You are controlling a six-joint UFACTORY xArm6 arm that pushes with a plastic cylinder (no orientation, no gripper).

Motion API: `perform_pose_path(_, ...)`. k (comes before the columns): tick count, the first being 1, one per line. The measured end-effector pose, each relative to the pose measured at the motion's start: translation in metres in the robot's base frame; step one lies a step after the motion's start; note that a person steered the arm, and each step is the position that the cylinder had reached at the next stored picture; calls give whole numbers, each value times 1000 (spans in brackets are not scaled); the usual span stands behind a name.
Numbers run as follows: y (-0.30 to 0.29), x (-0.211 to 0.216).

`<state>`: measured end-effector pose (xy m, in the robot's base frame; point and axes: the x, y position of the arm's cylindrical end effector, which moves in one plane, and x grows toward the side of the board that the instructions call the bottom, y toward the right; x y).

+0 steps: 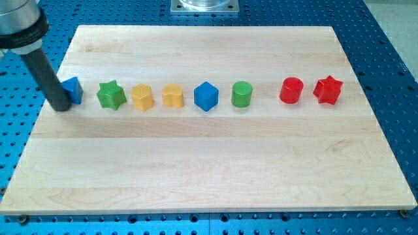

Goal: Push the yellow hexagon to the bottom center of the board

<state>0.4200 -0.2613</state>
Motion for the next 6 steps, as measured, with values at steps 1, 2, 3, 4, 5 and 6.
perform_pose_path(1,19,-28)
perform_pose_path(2,42,-37)
perform_pose_path(3,69,-38)
perform_pose_path(4,106,-38)
perform_pose_path(5,123,-38)
perform_pose_path(6,128,-33)
